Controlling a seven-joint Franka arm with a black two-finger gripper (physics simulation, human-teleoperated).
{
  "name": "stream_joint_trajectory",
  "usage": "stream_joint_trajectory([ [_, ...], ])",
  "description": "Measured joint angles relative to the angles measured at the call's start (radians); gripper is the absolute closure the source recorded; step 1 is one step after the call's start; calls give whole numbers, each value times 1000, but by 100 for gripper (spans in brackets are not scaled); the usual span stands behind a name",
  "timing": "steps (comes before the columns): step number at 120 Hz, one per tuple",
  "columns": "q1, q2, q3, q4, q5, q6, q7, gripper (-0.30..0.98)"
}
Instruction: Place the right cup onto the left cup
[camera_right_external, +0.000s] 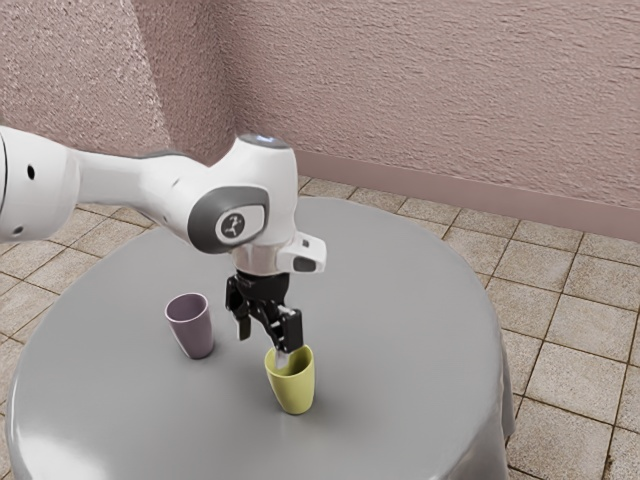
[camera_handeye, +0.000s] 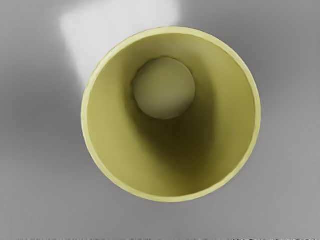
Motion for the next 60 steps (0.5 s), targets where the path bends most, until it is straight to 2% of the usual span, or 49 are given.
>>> stream_joint_trajectory([
  [60,3,5,-2,-44,-16,57,-24,0],
])
